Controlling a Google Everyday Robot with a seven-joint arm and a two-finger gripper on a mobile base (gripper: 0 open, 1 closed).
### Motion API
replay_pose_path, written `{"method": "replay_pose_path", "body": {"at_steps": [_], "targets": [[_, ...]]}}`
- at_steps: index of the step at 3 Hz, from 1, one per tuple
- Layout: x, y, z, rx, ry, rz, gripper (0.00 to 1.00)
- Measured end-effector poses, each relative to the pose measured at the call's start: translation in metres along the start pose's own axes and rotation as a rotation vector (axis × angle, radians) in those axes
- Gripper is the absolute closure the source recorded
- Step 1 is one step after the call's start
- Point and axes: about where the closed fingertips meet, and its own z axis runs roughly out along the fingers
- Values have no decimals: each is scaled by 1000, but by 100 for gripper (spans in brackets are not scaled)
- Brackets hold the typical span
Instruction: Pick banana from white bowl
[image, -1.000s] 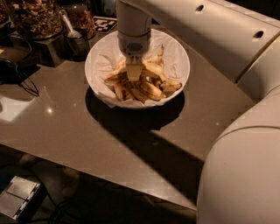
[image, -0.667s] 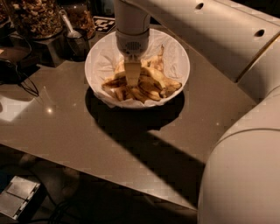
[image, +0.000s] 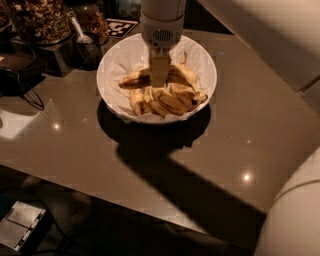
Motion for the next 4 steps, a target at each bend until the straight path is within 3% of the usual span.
{"method": "replay_pose_path", "body": {"at_steps": [2, 4], "targets": [[12, 16, -24, -11, 16, 13, 100], [34, 47, -48, 1, 64, 119, 100]]}}
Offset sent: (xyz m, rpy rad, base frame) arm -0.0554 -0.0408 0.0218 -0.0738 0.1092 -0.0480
